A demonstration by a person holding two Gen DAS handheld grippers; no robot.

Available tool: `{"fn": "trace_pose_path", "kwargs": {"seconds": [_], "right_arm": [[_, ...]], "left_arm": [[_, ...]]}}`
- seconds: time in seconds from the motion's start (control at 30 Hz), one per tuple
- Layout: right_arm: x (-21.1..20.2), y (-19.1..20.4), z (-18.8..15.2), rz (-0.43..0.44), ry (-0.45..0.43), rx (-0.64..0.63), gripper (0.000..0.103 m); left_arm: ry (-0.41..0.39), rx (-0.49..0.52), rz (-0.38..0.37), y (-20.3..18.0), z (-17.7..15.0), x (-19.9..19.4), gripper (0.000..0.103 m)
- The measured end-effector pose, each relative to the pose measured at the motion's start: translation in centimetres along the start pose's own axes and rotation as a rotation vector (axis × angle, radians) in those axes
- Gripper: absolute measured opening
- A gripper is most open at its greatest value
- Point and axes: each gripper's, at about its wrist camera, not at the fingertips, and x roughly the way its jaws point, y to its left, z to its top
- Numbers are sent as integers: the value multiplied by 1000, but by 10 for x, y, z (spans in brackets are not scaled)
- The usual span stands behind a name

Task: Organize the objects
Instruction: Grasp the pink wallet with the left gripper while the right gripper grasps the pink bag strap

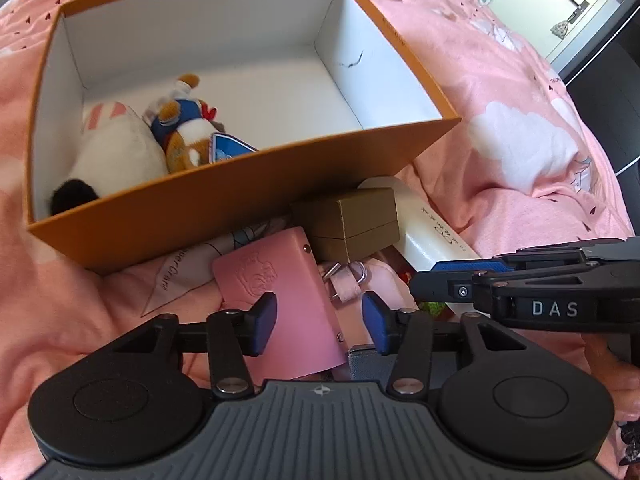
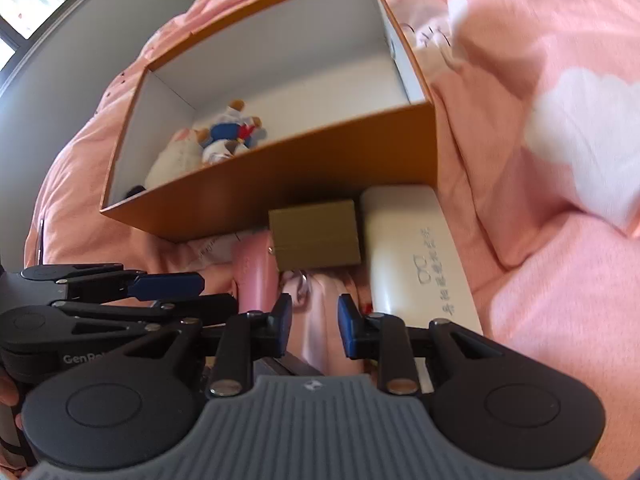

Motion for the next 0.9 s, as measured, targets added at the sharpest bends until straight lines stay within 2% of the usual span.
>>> {"fn": "trace_pose_path", "kwargs": {"seconds": [0.07,0.17,0.37,0.5,0.53,0.57,0.9], "right_arm": [[2,-3,-1,-14,3,4,28],[0,-5,0,-33,-10,2,28],[5,-11,1,-22,3,20,28],[8,-14,2,-15,17,25,28],[9,-14,2,-12,19,26,28],[9,-15,2,-11,21,25,29],[15,4,9,0,55,-95,29]], "left_arm": [[21,7,32,-3,2,10,63],[62,1,90,-6,4,25,65],[127,-10,113,-8,6,46,75],[155,23,136,-11,7,51,75],[157,29,146,-12,6,51,70],[156,37,164,-12,5,50,60],[127,-35,111,17,-5,6,31]]}}
